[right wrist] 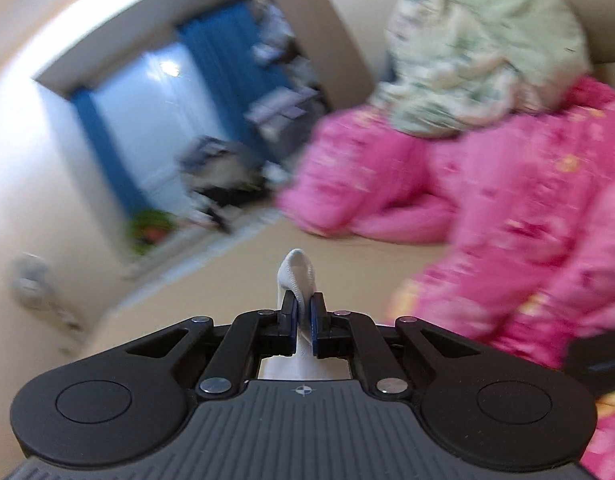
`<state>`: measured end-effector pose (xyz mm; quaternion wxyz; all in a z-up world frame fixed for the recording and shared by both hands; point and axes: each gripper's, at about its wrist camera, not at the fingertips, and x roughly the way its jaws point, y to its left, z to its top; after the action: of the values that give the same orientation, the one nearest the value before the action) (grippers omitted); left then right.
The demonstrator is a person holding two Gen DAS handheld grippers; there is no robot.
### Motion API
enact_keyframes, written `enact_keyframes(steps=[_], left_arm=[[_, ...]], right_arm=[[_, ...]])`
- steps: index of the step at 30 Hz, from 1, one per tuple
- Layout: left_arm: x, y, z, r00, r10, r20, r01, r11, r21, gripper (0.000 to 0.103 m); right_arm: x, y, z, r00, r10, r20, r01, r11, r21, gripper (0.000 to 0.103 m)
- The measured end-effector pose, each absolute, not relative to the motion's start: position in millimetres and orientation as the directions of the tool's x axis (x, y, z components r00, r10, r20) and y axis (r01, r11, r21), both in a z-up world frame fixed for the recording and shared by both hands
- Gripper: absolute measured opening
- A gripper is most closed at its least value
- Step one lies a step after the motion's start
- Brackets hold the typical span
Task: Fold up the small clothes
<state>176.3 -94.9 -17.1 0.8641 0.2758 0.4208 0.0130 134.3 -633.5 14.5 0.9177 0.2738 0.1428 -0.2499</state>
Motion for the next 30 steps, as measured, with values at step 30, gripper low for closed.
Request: enact_keyframes(steps=[30], left_arm=[[256,198,-44,0.444,0.402,-0.801,-0.285,0.911,0.299,0.102]], right_arm=[[348,-272,38,0.784,-0.146,-0.603,0.210,0.977,0.036,0.006]])
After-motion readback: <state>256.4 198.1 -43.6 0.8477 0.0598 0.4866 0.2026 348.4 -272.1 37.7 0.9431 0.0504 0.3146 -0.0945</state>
